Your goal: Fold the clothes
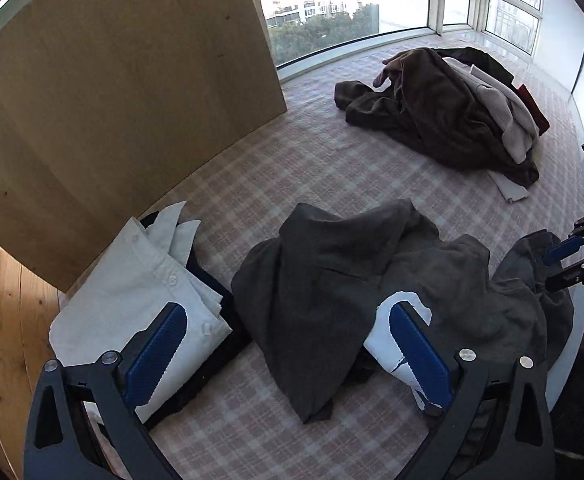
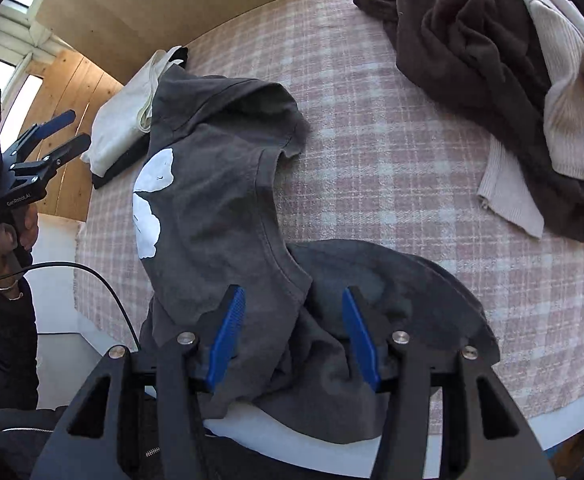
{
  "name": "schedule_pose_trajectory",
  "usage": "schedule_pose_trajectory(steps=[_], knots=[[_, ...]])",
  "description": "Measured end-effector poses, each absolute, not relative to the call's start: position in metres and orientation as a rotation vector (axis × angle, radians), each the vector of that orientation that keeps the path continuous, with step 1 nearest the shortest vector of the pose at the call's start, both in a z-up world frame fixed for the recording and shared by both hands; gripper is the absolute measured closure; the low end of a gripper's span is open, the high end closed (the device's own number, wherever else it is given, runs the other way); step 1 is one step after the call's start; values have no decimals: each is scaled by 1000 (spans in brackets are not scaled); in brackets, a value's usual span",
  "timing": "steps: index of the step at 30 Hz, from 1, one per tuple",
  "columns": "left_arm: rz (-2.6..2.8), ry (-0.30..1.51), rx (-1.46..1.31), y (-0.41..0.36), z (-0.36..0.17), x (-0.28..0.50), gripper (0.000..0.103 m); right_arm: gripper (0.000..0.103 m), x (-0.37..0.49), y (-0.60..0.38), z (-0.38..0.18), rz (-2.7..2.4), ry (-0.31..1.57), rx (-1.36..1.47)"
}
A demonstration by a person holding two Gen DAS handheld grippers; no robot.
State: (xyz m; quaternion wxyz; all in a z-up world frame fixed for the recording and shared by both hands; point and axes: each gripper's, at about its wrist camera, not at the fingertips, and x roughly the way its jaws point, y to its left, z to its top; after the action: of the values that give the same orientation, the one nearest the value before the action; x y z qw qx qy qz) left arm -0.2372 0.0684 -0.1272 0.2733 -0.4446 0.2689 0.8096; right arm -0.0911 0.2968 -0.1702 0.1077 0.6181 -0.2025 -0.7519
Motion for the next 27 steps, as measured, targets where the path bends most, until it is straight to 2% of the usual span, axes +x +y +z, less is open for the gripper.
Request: schedule_pose_trajectory(steps=[5, 9, 12, 14, 17, 20, 27], knots=[[2040, 971, -1138, 108, -159, -234, 1, 53, -81, 291, -187, -2215, -652, 1862], [1925, 895, -1286, 112, -190, -250, 2, 53, -75, 293, -187, -2239, -670, 1878], [1859, 798, -1383, 109, -208, -259, 22, 53, -69, 293, -184, -2278, -651, 1886], [1830, 712, -1408, 105, -208, -261, 41, 53, -68, 289, -184, -2285, -638, 1884], [1829, 679, -1378, 102, -203, -255, 58, 53, -68, 284, -187, -2278, -647, 1880], [1851, 658, -1363, 96, -194, -254, 71, 53, -68, 280, -195, -2257, -669, 1884], [1895, 616, -1373, 74, -183, -267, 82, 53, -72, 263, -206, -2263, -574, 1896]])
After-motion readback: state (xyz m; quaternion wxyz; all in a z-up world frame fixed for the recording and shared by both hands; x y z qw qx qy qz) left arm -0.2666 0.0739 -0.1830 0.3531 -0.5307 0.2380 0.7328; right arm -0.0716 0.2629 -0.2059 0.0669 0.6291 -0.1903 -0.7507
